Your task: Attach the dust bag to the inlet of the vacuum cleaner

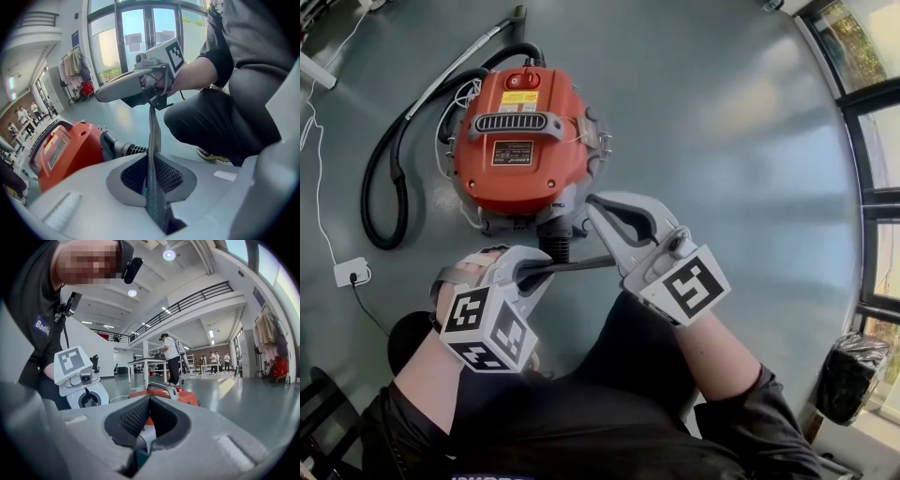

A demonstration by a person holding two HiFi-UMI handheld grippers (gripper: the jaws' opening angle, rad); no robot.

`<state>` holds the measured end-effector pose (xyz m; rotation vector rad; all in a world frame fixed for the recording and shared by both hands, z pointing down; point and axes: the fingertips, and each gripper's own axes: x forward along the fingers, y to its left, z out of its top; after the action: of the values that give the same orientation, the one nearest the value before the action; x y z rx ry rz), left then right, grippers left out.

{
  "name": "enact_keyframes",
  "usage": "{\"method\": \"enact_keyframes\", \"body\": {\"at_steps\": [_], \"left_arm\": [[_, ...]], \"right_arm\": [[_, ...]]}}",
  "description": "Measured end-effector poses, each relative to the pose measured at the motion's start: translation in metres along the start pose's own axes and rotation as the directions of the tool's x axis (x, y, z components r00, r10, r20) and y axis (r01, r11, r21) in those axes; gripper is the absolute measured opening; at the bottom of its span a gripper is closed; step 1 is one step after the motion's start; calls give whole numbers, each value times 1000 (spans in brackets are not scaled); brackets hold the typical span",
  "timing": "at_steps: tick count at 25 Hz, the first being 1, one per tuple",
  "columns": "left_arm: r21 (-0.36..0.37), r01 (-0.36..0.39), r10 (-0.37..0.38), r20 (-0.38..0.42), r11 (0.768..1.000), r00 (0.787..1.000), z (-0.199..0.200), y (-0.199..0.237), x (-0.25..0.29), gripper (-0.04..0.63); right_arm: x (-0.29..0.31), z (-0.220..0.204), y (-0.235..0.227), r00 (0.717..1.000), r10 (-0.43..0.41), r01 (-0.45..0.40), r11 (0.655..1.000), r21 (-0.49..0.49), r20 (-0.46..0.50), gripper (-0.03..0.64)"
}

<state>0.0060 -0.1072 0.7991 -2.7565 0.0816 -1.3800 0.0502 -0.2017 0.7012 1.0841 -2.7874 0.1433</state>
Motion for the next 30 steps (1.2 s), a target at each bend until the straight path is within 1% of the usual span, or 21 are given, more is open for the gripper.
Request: {"method": "enact_keyframes", "body": {"at_steps": [4, 5, 6, 9, 12, 14, 17, 20, 24, 26, 30], "left_arm": [[-9, 8, -8, 14, 1000, 1000, 0, -1, 0, 52], [-10, 11, -11, 16, 1000, 1000, 0, -1, 0, 52], [-10, 15, -14, 19, 1000, 1000, 1, -1, 1, 52], [-16, 23, -23, 31, 1000, 999, 3, -1, 1, 52], [-16, 24, -23, 40, 1000, 999, 4, 0, 2, 52], [-15, 25, -25, 43, 1000, 999, 3, -1, 2, 52], [-15, 33, -32, 50, 999, 998, 4, -1, 2, 52], [-8, 35, -34, 54, 999, 998, 5, 1, 1, 51], [-12, 43, -42, 61, 999, 997, 5, 1, 2, 50], [-14, 49, -48, 63, 999, 997, 4, 1, 1, 48], [-31, 55, -53, 68, 998, 996, 1, 2, -4, 48]], "right_arm": [[14, -3, -11, 999, 22, -23, 999, -49, -22, -6], [20, -2, -14, 999, 31, -33, 998, -55, -29, 7], [25, -3, -18, 999, 39, -41, 997, -59, -39, 35], [45, -2, -30, 997, 50, -57, 993, -103, -66, 60], [67, 5, -44, 997, 42, -52, 987, -152, -69, 101], [81, 8, -52, 996, 42, -54, 983, -176, -75, 110], [98, 3, -56, 991, 76, -96, 976, -196, -107, 115], [111, 2, -56, 980, 143, -169, 965, -202, -138, 144], [118, 0, -53, 962, 216, -249, 946, -208, -169, 149], [118, 0, -53, 957, 229, -265, 940, -214, -179, 147], [119, 0, -52, 959, 223, -259, 939, -226, -175, 147]]}}
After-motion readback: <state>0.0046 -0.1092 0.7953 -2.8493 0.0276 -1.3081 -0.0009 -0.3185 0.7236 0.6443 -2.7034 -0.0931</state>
